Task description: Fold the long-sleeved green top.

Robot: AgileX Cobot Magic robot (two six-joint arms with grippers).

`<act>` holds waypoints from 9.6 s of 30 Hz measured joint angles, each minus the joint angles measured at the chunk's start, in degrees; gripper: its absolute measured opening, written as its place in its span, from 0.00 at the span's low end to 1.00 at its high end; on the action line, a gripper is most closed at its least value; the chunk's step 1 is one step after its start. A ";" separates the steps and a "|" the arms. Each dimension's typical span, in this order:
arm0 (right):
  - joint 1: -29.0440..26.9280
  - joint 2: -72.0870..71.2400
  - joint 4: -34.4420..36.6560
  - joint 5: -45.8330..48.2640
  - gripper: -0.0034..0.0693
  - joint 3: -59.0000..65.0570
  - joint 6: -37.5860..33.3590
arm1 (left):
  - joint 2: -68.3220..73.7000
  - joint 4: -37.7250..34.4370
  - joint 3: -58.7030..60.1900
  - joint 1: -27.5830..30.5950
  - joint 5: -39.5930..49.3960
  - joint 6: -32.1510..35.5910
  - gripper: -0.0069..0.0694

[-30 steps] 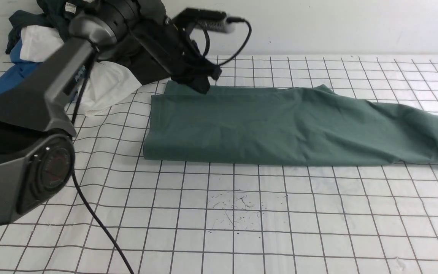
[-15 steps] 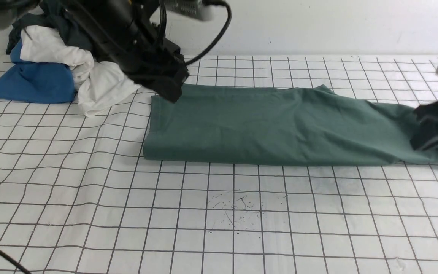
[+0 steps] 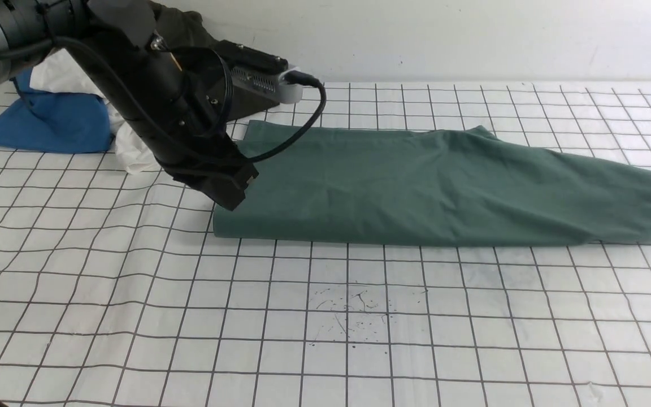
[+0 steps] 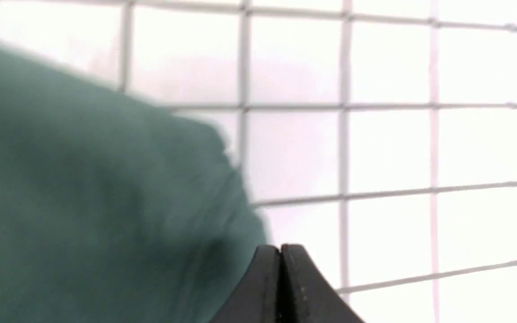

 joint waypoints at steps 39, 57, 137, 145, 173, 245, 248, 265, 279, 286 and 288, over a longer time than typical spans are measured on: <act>-6.16 3.70 27.14 30.31 0.09 -24.34 -15.11 | -51.46 39.28 51.59 0.00 -15.78 -32.34 0.08; 34.93 4.97 50.99 8.80 0.09 -27.36 -11.31 | -51.51 35.57 54.91 0.00 -27.87 -37.63 0.08; 17.02 20.01 65.85 -5.31 0.03 -26.79 -46.52 | 26.07 14.06 -17.92 -0.02 -23.70 -12.54 0.08; 15.85 2.62 61.63 14.03 0.03 -28.68 -46.47 | 0.88 18.41 -15.77 -0.02 -18.22 -15.69 0.08; 24.57 -50.81 27.65 11.67 0.03 12.55 -21.99 | -94.75 20.41 71.45 -0.02 -39.67 -22.54 0.08; 13.69 -122.40 17.87 -20.25 0.03 96.12 -2.85 | -97.33 21.82 75.99 -0.02 -44.44 -22.77 0.08; 13.69 -122.40 17.87 -20.25 0.03 96.12 -3.67 | -97.33 21.82 75.99 -0.02 -44.44 -22.77 0.08; 13.69 -122.40 17.87 -20.25 0.03 96.12 -4.02 | -97.33 21.82 75.99 -0.02 -44.44 -22.77 0.08; 13.69 -122.40 17.90 -20.25 0.03 96.12 -4.13 | -100.40 21.88 79.38 0.81 -45.37 -22.84 0.08; 13.69 -122.40 17.90 -20.21 0.03 96.12 -4.13 | -101.90 20.51 92.94 5.84 -49.95 -28.65 0.08; 13.69 -122.40 17.91 -20.21 0.03 96.12 -4.13 | -101.90 20.45 93.82 7.70 -49.87 -29.31 0.08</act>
